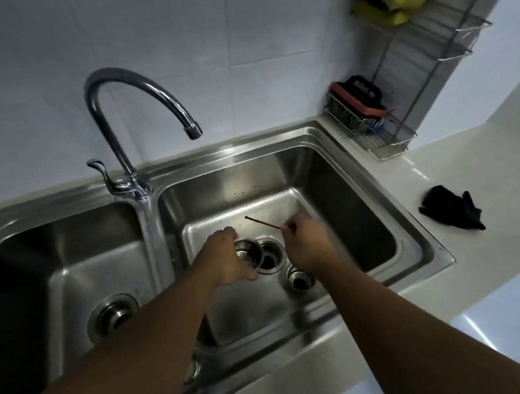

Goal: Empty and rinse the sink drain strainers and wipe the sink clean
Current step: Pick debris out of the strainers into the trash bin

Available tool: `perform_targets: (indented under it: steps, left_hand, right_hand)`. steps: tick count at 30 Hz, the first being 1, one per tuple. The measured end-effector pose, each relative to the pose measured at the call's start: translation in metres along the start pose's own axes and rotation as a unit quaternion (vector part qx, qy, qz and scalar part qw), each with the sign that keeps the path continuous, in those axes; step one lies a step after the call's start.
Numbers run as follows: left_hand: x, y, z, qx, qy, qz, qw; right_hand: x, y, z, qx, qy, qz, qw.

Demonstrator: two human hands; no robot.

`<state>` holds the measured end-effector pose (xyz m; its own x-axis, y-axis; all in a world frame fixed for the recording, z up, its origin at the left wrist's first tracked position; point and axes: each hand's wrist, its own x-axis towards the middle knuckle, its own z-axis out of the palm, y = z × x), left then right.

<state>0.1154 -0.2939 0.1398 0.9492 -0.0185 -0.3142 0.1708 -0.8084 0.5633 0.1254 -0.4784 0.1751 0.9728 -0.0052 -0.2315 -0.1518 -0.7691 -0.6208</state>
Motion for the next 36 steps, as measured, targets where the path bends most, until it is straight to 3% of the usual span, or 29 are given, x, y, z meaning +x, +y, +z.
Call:
perform_targets:
  steps: [6,19,31,36]
  left_hand:
    - [0.02,-0.022,0.035,-0.023,0.0,-0.069,0.997]
    - [0.049,-0.058,0.098,0.047,-0.052,-0.186,0.98]
    - [0.053,-0.061,0.104,0.103,-0.087,-0.184,0.974]
    - [0.053,-0.042,0.104,0.21,-0.072,-0.088,0.971]
  right_hand:
    - [0.036,0.013,0.039,-0.017,-0.03,0.031,0.999]
    - [0.069,0.055,0.073,-0.089,-0.148,0.017,0.985]
    - [0.078,0.076,0.075,-0.068,-0.137,0.021,0.988]
    - [0.081,0.083,0.06,-0.02,-0.102,0.043,0.994]
